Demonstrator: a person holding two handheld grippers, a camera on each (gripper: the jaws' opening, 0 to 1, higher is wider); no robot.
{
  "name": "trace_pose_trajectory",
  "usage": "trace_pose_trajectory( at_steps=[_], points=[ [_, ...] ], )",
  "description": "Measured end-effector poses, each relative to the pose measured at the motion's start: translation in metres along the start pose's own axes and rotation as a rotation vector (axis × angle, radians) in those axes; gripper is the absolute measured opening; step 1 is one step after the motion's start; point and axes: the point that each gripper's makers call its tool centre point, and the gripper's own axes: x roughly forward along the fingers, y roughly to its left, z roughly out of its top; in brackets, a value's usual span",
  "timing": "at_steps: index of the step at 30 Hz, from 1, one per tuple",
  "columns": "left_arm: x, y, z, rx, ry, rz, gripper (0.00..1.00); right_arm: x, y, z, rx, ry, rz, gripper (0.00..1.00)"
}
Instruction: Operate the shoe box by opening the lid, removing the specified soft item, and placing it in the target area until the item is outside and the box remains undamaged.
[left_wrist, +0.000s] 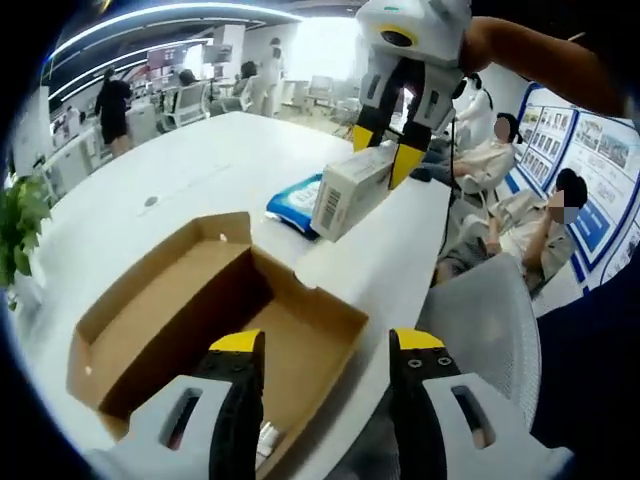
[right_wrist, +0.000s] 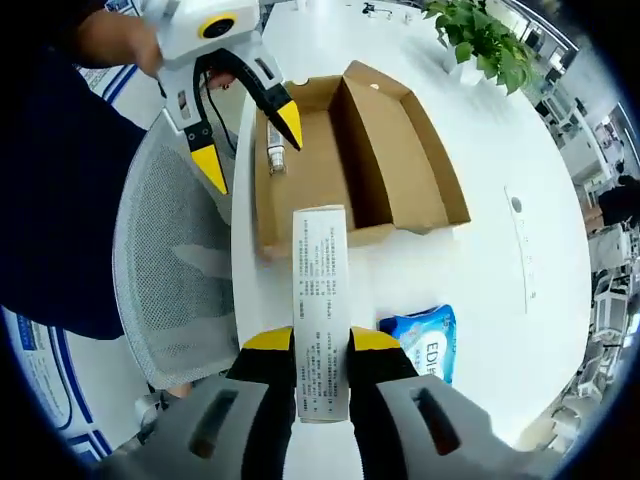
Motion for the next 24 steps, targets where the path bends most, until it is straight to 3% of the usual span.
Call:
trace_pose_trajectory(
  at_steps=[13, 24],
  points=[
    [0.066, -0.041, 0.059, 0.076, 0.053, -0.036, 0.48, -0.01, -0.023, -0.11, 0.031, 0.018, 0.023, 0.16],
    [0.116, -0.058, 0.093, 0.099, 0.089, -0.066, 0.48, -0.013, -0.041, -0.176, 0.038, 0.041, 0.042, 0.16]
  ],
)
